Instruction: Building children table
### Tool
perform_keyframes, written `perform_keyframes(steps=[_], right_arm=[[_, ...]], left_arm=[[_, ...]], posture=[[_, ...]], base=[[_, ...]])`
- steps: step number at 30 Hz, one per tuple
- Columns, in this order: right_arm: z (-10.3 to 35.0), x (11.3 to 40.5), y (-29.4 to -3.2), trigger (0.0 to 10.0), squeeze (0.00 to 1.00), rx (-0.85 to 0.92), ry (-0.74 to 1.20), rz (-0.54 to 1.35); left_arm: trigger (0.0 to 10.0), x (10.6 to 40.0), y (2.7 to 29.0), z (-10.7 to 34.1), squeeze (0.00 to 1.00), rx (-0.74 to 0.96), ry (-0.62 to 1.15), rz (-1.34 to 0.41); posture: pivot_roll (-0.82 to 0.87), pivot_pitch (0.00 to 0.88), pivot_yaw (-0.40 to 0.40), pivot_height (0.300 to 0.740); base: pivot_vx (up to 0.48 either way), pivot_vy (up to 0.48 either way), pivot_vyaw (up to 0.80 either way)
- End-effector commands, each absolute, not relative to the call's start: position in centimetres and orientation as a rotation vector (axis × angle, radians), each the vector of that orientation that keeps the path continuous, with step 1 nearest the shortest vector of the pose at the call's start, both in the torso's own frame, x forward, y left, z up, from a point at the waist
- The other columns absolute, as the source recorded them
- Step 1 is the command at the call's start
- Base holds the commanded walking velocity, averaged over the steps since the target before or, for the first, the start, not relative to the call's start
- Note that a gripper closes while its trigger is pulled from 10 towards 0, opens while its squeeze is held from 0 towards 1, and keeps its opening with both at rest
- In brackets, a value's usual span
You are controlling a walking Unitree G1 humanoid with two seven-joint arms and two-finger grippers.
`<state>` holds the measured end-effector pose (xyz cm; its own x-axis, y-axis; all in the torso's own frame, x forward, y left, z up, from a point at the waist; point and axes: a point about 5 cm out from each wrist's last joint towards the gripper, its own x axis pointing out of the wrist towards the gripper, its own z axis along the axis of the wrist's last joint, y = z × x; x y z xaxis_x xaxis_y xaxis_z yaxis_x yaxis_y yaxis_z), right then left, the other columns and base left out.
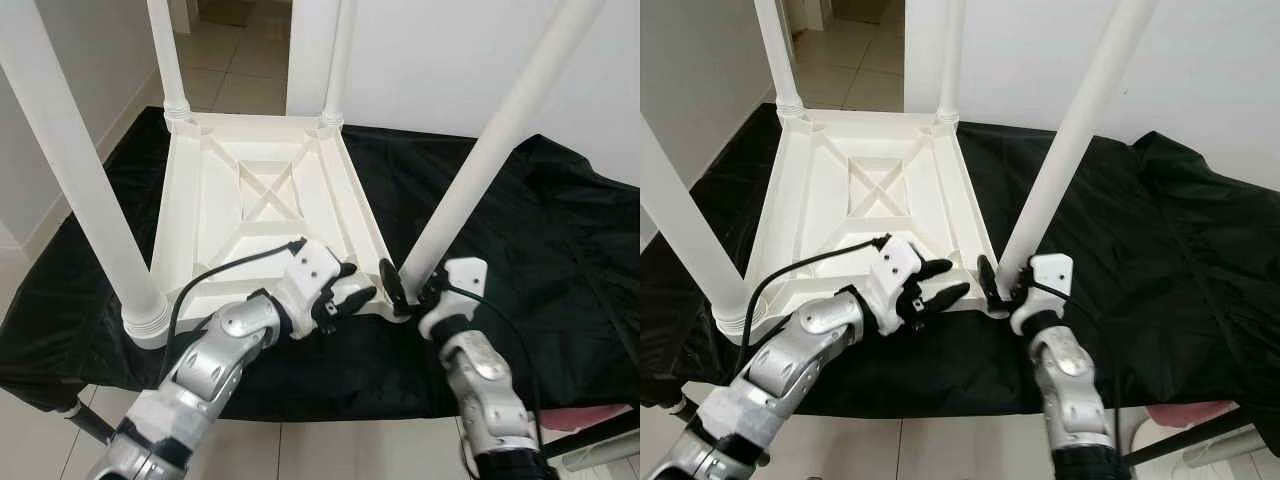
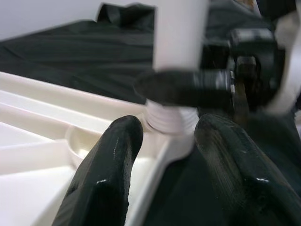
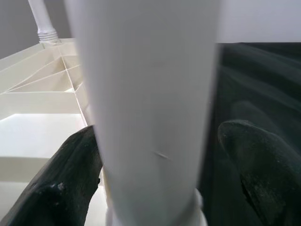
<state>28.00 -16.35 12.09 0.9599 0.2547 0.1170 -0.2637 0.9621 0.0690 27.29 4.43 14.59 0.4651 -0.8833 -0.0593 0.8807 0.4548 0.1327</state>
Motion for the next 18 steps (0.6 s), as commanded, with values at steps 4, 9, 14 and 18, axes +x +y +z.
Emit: perform_keyframes(steps=[4,9,14,18], right_arm=[[11.9,27.6,-17.1,10.0,0.00,0.035,-0.100,0.409],[11.7,27.6,-18.4,10.0,0.00,-0.003,-0.080,0.478],[11.1,28.1,-19.6,10.0,0.00,-0.061,-0.019,0.590],[11.2,28.4,-19.8,8.6,0.00,-0.071,-0.011,0.628]], left_arm=[[10.0,26.8,4.1,14.5,0.00,0.197,-0.030,-1.111],[10.0,26.8,4.1,14.7,0.00,0.194,-0.026,-1.112],[10.0,26.8,4.4,14.6,0.00,0.183,-0.002,-1.135],[10.0,26.8,4.5,14.7,0.00,0.179,0.001,-1.137]], posture=[[-0.01,0.000,-0.102,0.740],[-0.01,0.000,-0.097,0.740],[-0.01,0.000,-0.090,0.740],[0.00,0.000,-0.085,0.740]], base=[[0.000,0.000,0.00],[0.000,0.000,0.00],[0.000,0.000,0.00],[0.000,0.000,0.00]])
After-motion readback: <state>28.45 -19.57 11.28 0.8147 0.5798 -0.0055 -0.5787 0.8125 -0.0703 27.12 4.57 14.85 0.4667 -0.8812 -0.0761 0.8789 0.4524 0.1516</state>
